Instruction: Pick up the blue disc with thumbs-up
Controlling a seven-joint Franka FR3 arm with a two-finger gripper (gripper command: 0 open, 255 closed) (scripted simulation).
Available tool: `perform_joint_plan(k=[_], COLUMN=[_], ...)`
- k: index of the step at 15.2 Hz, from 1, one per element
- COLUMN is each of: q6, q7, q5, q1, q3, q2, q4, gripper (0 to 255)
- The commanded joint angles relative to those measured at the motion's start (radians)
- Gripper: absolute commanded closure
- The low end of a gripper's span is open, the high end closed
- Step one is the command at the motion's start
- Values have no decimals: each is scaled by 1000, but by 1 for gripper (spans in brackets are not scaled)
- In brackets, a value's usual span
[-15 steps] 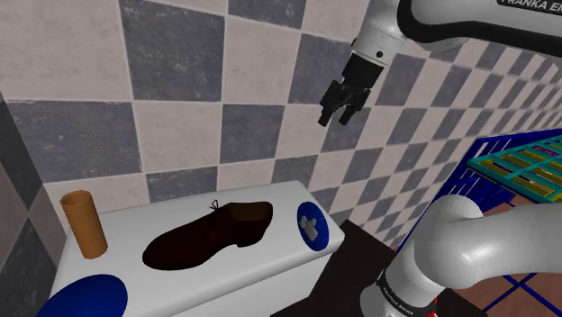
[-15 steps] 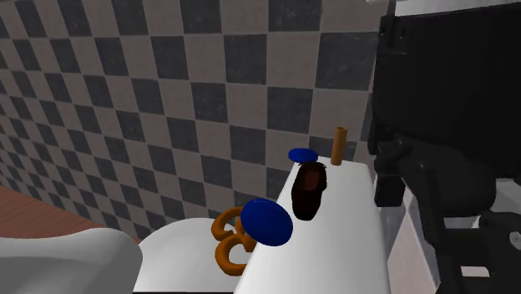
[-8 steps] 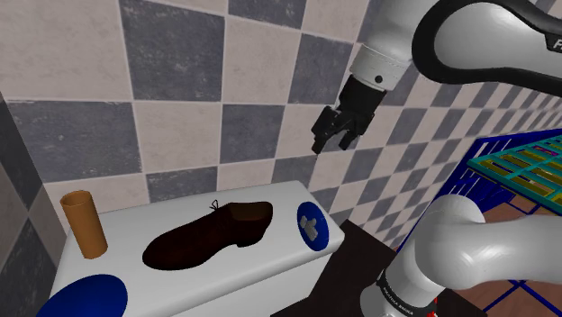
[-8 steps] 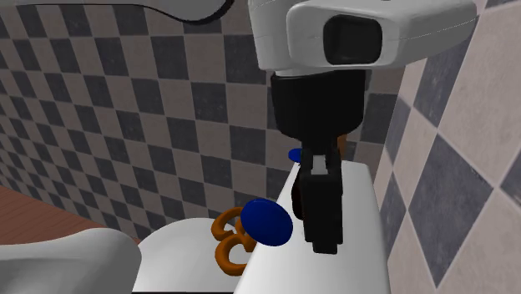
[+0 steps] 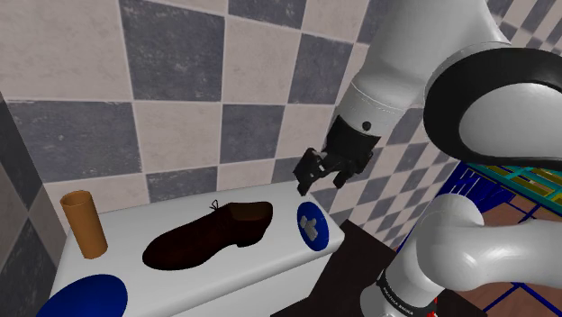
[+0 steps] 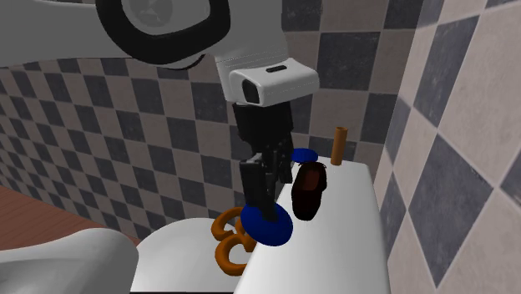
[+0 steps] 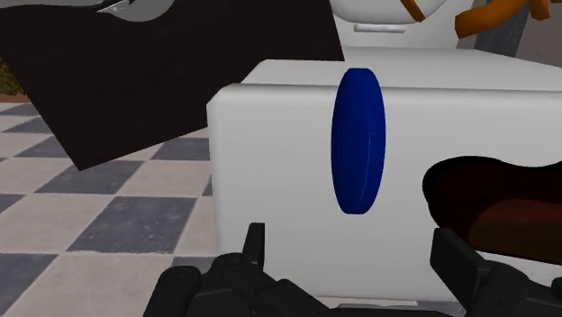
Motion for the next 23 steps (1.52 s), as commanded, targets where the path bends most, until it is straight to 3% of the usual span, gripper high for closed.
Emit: perform_joint_plan(k=[1,10,11,23], q6=[6,93,94,58], q7=[73,78,77,76], q5=[36,79,79,61], q1=[6,30,29,20], q3=[68,113,113,94], q2=[2,-10,-9,-7], q4=[3,-97,-97,-58], gripper=[0,0,255,255])
